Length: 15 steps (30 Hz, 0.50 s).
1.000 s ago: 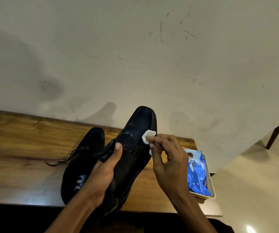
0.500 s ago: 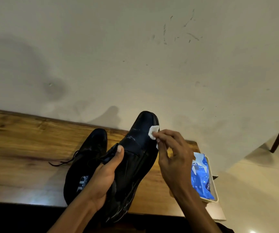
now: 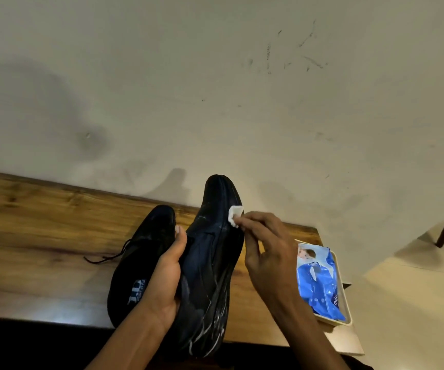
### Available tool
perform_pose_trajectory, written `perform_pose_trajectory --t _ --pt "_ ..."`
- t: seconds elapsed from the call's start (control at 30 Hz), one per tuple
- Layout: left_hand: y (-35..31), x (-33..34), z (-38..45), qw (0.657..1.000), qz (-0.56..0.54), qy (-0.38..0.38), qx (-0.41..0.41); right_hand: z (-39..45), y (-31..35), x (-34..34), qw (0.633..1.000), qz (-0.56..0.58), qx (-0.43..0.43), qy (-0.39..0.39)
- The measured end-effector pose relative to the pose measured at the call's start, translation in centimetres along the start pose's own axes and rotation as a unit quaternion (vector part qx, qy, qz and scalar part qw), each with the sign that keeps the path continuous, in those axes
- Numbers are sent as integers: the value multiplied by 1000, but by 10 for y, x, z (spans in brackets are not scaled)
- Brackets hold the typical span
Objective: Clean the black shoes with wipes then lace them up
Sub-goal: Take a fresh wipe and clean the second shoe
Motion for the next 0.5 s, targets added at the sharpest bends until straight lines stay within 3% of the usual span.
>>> perform_pose_trajectory --t 0.23,0.5 --pt "-13 -12 19 997 -58 -53 4 -54 36 8 991 94 2 99" --pt "-4 4 15 997 -72 -30 2 2 2 21 999 24 35 17"
Point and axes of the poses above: each hand's wrist, its own z-axis towards the middle knuckle, its own x-axis out of the palm, y = z × x, the point moved 7 cm from there along z, towards the middle knuckle, and after that the axes turned 7 degrees about -y, right-handed, at the moved point
